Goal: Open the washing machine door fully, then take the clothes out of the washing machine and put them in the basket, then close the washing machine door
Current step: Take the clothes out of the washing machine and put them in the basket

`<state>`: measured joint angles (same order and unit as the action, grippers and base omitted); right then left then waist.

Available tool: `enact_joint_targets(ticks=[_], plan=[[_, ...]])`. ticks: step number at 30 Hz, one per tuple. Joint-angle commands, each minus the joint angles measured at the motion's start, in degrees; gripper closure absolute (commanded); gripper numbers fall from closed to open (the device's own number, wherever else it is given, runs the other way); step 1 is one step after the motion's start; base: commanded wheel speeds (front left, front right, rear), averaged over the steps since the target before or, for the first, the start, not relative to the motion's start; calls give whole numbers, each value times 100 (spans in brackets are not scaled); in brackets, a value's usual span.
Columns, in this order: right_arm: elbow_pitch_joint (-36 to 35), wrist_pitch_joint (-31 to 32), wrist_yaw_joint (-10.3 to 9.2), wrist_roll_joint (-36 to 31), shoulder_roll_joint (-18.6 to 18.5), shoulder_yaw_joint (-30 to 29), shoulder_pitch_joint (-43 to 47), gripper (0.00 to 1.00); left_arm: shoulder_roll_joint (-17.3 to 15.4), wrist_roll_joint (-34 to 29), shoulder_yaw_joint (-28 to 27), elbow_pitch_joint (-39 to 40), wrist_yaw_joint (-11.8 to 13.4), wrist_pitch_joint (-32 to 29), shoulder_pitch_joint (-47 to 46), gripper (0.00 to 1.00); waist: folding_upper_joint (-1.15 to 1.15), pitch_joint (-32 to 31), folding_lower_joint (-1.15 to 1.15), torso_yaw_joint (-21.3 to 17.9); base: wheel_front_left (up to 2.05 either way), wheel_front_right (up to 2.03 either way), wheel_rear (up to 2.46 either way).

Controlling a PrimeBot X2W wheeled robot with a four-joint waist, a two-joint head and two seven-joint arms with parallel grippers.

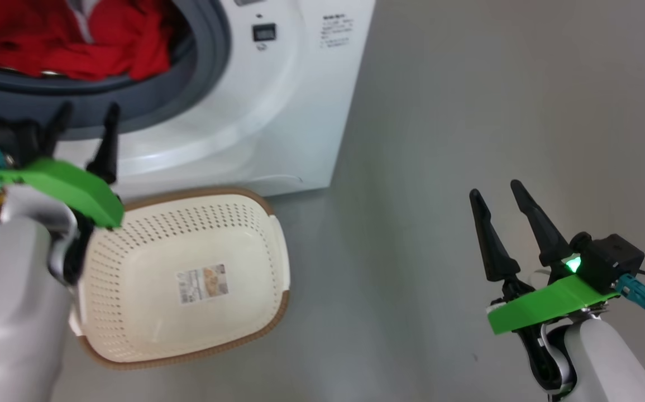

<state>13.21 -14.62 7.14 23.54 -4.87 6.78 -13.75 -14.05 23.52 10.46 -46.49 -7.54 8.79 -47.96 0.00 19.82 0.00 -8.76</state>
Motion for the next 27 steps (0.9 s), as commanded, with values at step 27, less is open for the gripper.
enact_joint_targets(ticks=[27], plan=[[-351, -38, 35, 355, 198, 546, -674, 0, -1391, 452, 1536, -1879, 5, -145, -2957, 0, 0, 1579, 0, -1077, 0, 0, 0]])
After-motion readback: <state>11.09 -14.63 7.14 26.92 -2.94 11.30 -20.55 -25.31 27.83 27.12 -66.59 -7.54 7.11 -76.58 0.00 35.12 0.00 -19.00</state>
